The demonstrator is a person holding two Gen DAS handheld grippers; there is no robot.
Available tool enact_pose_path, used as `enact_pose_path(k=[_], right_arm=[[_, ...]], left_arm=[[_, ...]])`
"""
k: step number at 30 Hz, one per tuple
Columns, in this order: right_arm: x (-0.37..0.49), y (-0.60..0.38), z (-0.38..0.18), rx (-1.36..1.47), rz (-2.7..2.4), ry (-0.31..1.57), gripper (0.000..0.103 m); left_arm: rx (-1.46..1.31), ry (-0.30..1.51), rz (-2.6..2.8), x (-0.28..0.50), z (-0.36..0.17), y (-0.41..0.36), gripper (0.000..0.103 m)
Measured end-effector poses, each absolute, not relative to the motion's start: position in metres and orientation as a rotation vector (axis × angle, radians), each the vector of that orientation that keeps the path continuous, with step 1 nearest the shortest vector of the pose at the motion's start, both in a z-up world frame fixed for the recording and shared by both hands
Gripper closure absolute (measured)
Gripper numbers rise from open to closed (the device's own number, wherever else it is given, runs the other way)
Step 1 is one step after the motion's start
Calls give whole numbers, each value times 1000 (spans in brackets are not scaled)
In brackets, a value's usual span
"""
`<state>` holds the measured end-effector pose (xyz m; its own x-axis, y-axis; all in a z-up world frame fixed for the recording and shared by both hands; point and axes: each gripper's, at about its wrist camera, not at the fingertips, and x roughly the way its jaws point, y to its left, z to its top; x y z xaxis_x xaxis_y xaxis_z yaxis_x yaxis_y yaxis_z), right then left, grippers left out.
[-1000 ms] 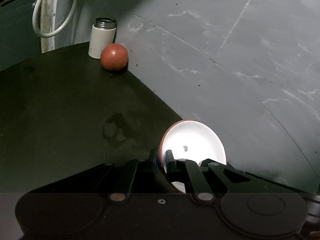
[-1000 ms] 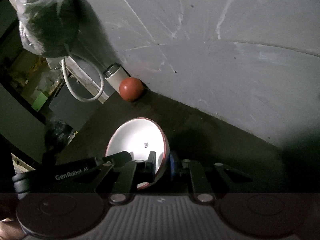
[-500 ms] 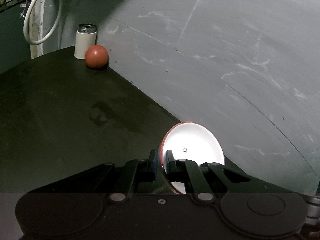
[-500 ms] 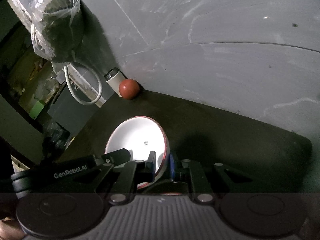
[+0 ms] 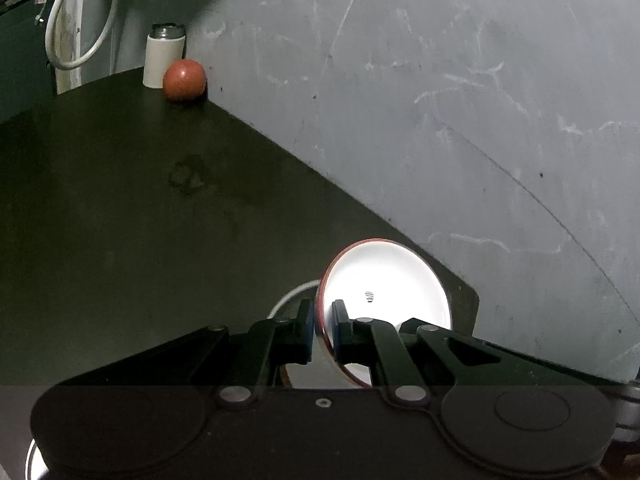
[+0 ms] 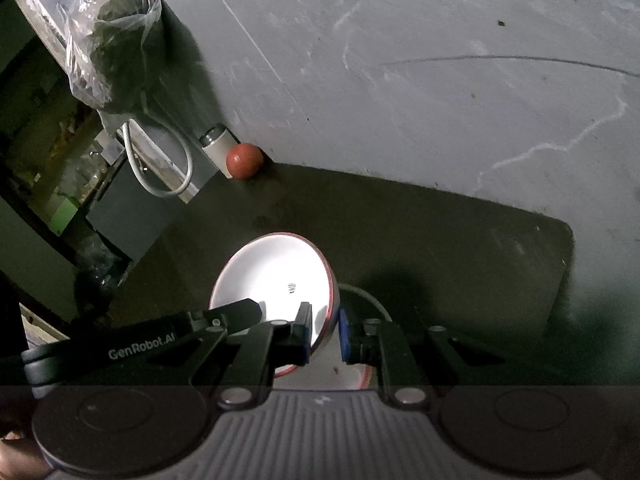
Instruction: Organize plates and bowls
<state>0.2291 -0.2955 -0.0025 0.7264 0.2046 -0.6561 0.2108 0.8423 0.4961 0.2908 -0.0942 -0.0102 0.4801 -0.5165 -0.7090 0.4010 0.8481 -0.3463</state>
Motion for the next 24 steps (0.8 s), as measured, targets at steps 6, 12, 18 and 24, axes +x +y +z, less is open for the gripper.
enact_pose_path(k=[6, 12, 18, 24], right_arm=[[220, -291, -7, 570, -6, 807, 88], [220, -285, -8, 546, -12, 847, 88], [219, -282, -12, 532, -20, 873, 88], [223, -282, -14, 524, -31, 888, 88]], left_arm=[[-109, 943, -534, 282, -16, -95, 94], [-80, 967, -514, 280, -17, -96, 93], [-80, 989, -512, 280, -23, -97, 92], [-66, 1004, -513, 282, -24, -101, 92]])
